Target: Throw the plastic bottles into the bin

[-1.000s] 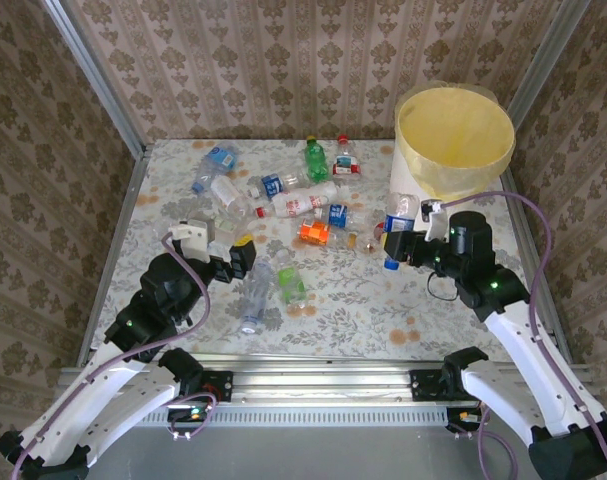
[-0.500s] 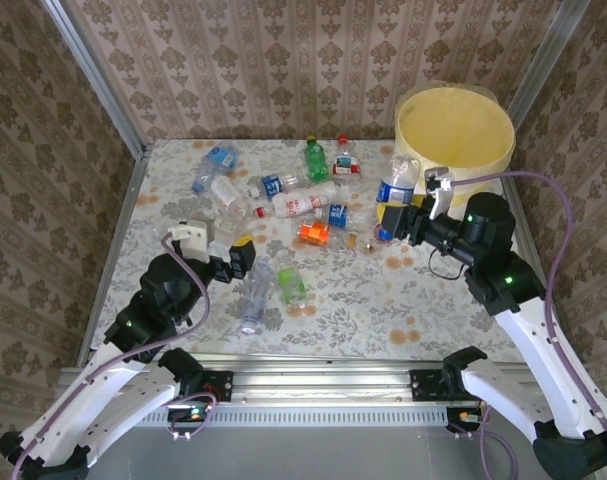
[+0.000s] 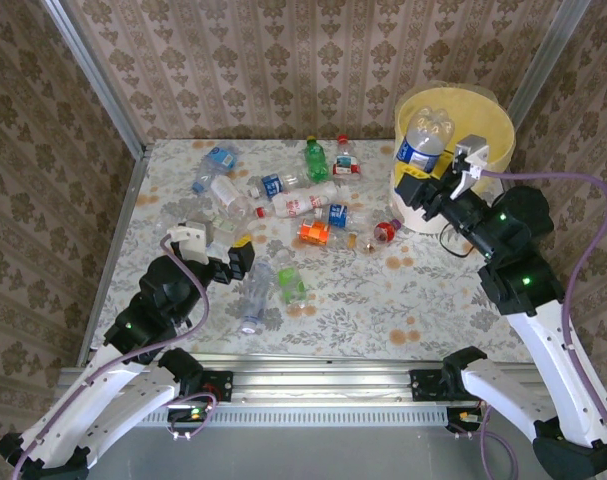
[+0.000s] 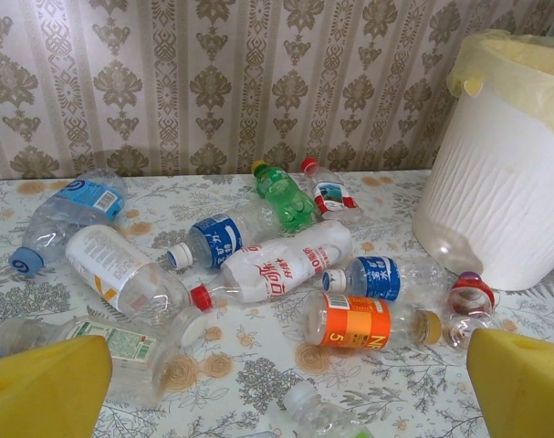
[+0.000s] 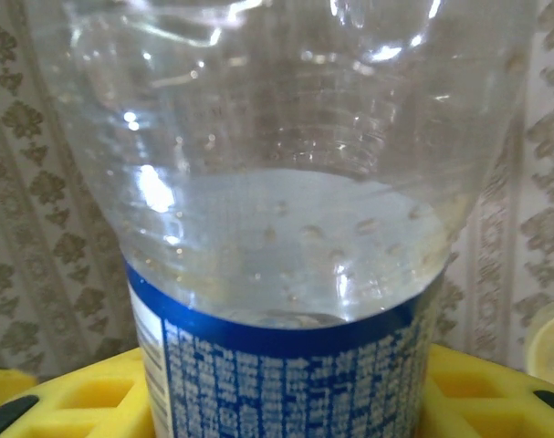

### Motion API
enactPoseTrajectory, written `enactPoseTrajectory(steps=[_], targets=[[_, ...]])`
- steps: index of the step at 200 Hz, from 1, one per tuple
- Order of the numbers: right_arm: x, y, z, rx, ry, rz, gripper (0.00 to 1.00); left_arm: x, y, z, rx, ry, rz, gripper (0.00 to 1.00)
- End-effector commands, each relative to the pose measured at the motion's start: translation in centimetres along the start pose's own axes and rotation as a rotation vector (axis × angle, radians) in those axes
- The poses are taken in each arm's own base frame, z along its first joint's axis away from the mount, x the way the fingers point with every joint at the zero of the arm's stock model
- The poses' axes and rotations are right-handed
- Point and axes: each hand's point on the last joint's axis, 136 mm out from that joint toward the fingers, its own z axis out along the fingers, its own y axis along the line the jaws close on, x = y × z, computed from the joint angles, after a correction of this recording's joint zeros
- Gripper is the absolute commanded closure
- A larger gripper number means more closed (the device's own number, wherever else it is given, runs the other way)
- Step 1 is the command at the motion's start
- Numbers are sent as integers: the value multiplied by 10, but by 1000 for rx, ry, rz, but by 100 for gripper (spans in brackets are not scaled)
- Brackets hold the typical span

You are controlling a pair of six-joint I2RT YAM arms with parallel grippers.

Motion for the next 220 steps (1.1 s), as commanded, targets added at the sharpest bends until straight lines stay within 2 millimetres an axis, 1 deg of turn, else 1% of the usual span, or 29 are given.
enactPoseTrajectory(steps=[1, 20, 38, 49, 59, 74, 95, 130, 156, 220], targets=[[-46, -13, -10, 116, -157, -134, 64, 3, 6, -2, -26, -5, 21, 0], [-58, -21, -13, 174, -200, -197, 63, 1, 7, -3, -26, -9, 21, 0], [-67, -34, -14, 260, -233, -248, 65, 2, 7, -4, -27, -9, 25, 0], [-70, -42, -14, 309, -252, -275, 67, 3, 8, -5, -30, -8, 25, 0], [-73, -45, -14, 332, -278, -299, 67, 5, 10, -6, -33, -9, 25, 0], [-78, -44, -15, 338, -327, -335, 68, 7, 12, -7, -39, -11, 29, 0], [-89, -41, -22, 345, -428, -360, 69, 8, 14, -9, -47, -15, 34, 0], [-98, -28, -29, 299, -541, -409, 70, 9, 15, -9, -47, -18, 32, 0], [-100, -22, -32, 282, -573, -452, 72, 10, 15, -9, -47, -15, 33, 0], [-96, -25, -26, 291, -548, -475, 73, 12, 17, -11, -53, -12, 29, 0]])
